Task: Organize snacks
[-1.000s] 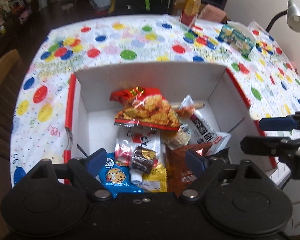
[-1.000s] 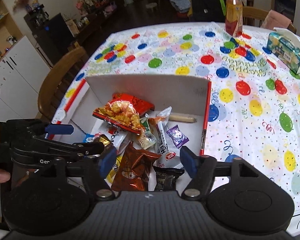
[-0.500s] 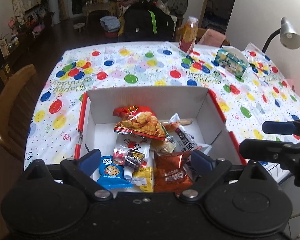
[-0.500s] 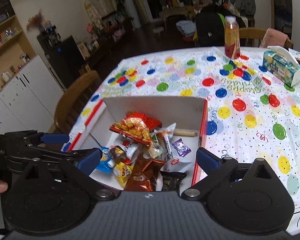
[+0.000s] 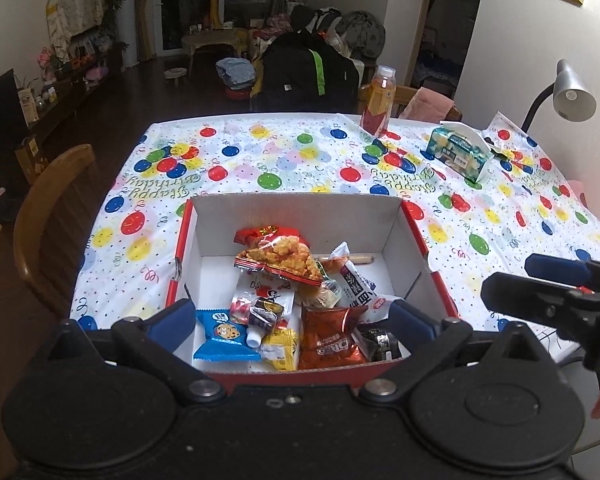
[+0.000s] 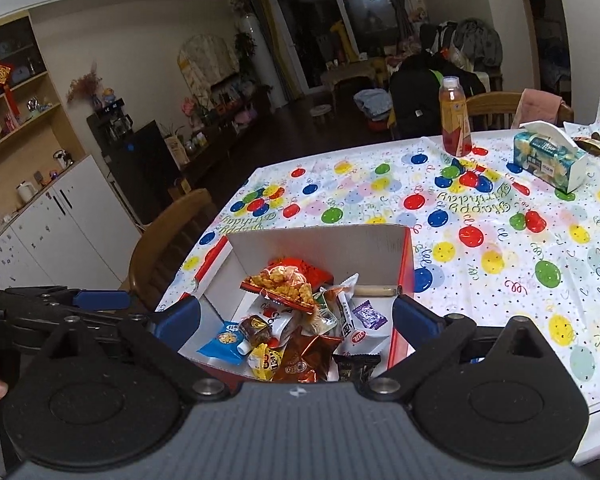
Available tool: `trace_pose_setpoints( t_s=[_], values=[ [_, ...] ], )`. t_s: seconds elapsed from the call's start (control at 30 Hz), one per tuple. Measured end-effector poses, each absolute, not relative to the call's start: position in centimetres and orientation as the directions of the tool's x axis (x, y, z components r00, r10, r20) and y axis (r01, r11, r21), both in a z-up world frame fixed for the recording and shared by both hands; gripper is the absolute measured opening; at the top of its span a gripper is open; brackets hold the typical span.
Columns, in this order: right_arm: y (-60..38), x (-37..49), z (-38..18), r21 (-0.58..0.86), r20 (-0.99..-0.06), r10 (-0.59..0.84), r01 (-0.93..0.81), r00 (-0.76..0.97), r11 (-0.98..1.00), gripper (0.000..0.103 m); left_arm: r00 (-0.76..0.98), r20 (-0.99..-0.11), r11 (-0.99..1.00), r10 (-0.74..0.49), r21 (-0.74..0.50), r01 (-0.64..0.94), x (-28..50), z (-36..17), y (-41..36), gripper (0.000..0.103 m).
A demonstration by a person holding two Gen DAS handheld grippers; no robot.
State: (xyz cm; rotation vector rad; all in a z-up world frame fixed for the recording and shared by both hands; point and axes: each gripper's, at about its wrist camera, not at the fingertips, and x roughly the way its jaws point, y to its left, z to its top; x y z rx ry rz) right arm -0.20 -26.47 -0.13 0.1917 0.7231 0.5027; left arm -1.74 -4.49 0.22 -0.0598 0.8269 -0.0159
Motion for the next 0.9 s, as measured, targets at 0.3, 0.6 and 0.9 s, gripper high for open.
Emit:
trace_pose_setpoints(
  t_s=[0.3, 0.6, 0.9],
  values=[
    [-27.4, -1.4, 0.0, 0.33, -0.571, 0.473, -0.34, 0.671, 0.881, 0.103, 0.684, -0.73, 0.999, -0.004, -0.028, -0.024, -3.4, 0.8, -5.5, 0.103],
    [-27.6, -2.0, 0.0, 0.315, -0.571, 0.468, -0.347, 0.674, 0.883, 0.103, 0.711, -0.703, 0.999, 0.003, -0.03, -0.033, -4.5, 1.2, -6.1, 0.103],
    [-27.6, -2.4, 0.3, 0.285, -0.565, 0.444, -0.341, 0.695, 0.896, 0.103, 0.738, -0.675, 0.998, 0.009, -0.04, -0.048, -5.1, 1.8, -6.0, 0.102]
  ],
)
